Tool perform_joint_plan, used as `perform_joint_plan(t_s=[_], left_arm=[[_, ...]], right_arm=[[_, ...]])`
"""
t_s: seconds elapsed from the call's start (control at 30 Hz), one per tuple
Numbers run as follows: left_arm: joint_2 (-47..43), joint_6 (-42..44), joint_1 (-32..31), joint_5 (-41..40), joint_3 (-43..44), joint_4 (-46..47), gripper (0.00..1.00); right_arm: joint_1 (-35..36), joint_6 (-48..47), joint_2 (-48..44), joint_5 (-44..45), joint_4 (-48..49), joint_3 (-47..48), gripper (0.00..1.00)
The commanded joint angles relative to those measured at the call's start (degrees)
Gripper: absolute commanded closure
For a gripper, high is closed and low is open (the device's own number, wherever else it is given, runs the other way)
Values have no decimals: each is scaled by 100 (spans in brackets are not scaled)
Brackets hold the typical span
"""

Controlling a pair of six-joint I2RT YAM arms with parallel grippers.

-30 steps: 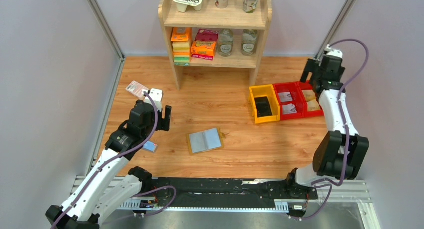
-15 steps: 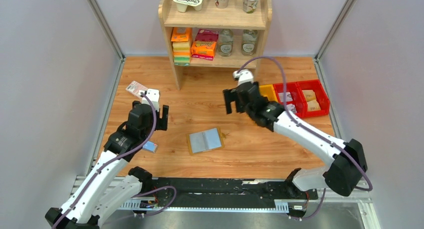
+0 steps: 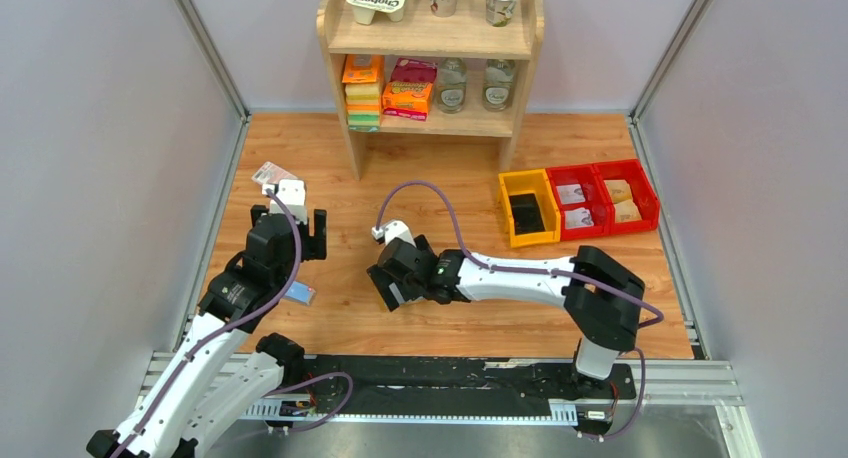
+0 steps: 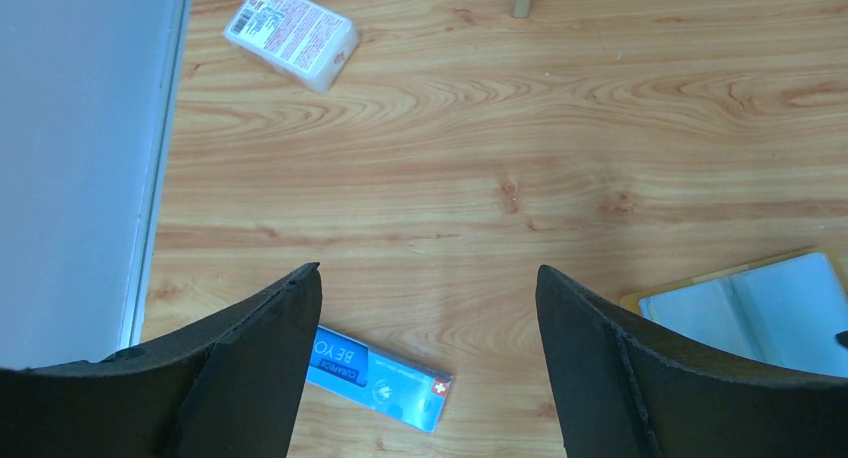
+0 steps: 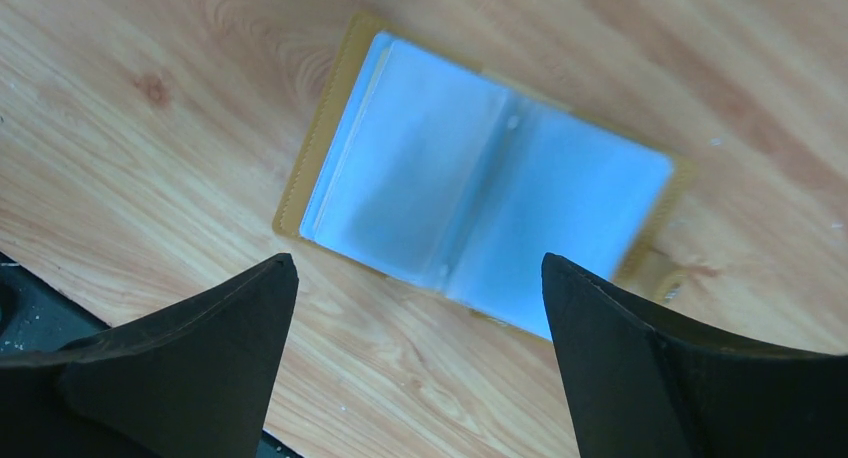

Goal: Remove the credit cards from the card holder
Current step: Remove the credit card from the card holder.

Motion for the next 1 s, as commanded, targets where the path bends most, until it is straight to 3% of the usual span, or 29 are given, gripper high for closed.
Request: perform_joint_plan(t_s=[0.0,0.3,0.97], left_arm=[[-67,-101,37,-140,-2,-48,14],[-41,-109,37,-114,-2,-57,14],[144,-92,29,0,16,-22,14]], right_arm=[[52,347,218,-314,294,248,5],[87,295,622,-569,408,309,9],[96,137,912,-253,365,300,15]])
